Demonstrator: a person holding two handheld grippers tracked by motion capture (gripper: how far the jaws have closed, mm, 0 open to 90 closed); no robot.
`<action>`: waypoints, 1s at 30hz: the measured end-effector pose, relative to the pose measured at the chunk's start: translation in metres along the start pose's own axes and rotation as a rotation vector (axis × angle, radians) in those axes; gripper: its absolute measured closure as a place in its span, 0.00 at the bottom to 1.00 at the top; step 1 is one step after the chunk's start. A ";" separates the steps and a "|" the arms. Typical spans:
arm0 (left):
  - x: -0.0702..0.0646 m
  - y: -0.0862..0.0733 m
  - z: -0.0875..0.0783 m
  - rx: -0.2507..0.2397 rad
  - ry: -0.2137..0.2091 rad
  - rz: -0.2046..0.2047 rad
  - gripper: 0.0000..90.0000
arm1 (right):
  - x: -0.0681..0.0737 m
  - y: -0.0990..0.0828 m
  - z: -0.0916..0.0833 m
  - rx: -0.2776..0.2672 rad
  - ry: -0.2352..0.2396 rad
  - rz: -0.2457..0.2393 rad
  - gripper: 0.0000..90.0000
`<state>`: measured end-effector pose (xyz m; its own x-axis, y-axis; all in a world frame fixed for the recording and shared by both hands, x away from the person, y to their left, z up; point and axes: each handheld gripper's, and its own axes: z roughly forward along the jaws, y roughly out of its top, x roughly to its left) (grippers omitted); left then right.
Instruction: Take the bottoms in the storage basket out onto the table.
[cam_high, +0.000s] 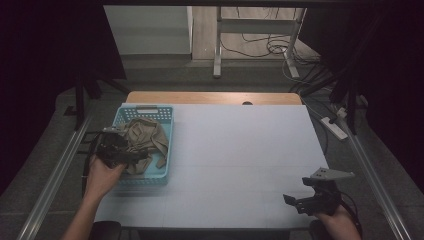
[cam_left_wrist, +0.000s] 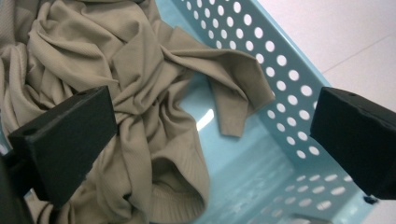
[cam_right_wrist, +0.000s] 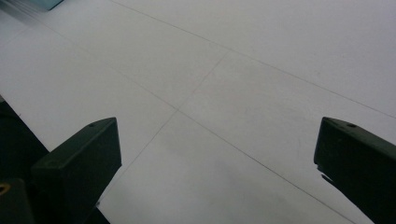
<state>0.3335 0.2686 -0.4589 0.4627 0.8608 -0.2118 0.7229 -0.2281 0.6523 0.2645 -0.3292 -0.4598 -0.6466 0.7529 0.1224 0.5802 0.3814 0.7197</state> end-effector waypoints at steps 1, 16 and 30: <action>0.001 0.001 0.001 0.001 0.003 -0.001 0.00 | 0.000 0.000 0.000 0.002 0.001 0.000 0.01; 0.017 0.011 0.011 0.015 0.016 -0.023 0.00 | 0.000 0.000 0.000 0.007 0.003 0.000 0.01; 0.027 0.022 0.019 0.011 0.004 -0.048 0.00 | -0.001 0.000 0.000 0.006 0.006 0.005 0.01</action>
<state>0.3716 0.2780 -0.4644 0.4251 0.8727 -0.2401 0.7499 -0.1910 0.6334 0.2651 -0.3296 -0.4599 -0.6470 0.7513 0.1301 0.5860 0.3809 0.7152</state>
